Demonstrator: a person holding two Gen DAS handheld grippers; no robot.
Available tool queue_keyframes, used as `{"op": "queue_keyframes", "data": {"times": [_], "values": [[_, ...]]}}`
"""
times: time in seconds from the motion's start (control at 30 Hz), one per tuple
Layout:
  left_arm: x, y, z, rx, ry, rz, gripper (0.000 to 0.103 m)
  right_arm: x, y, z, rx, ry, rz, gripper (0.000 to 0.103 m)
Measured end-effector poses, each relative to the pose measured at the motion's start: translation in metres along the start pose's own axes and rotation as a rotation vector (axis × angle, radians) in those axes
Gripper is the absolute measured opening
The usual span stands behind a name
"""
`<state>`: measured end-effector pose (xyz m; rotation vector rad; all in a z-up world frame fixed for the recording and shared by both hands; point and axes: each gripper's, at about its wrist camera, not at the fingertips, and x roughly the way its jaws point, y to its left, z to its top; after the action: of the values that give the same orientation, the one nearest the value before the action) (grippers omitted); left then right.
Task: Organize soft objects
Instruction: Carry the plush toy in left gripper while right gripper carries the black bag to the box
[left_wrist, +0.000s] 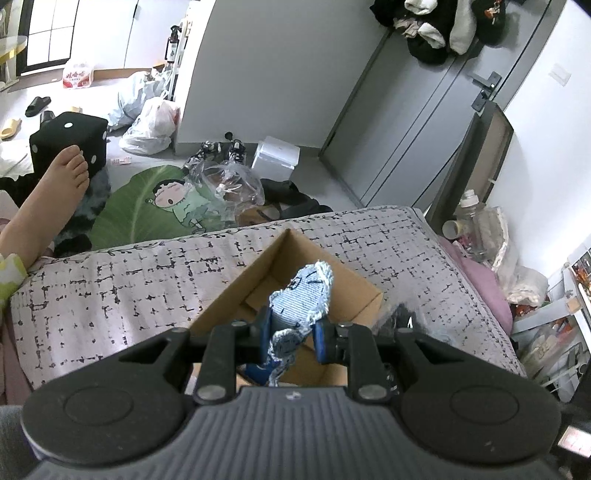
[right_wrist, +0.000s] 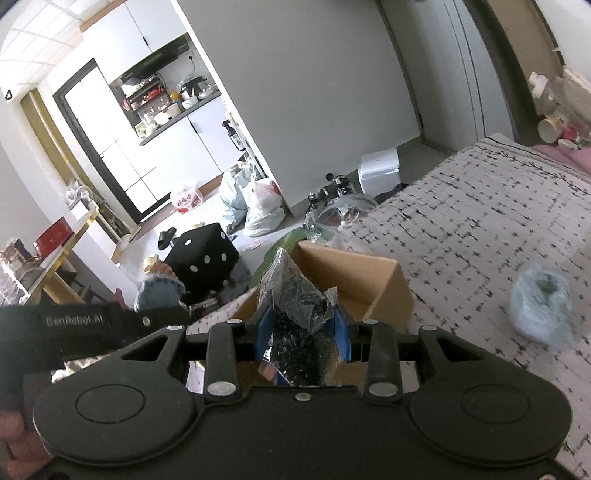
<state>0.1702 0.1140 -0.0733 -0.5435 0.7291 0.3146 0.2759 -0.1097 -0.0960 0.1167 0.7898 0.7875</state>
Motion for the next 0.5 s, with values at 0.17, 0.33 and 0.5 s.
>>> {"op": "queue_keyframes", "data": {"times": [0.17,0.33,0.5], "values": [[0.013,0.011,0.009,0.002,0.017,0.005,0.022,0.014,0.003,0.003,0.021,0.003,0.019,0.035],[0.031,0.018,0.013,0.000,0.048,0.011,0.022,0.026,0.008,-0.002,0.015,0.017,0.037,0.036],[0.048,0.022,0.014,0.013,0.072,0.013,0.022,0.038,0.007,-0.006,0.023,0.038,0.032,0.036]]}}
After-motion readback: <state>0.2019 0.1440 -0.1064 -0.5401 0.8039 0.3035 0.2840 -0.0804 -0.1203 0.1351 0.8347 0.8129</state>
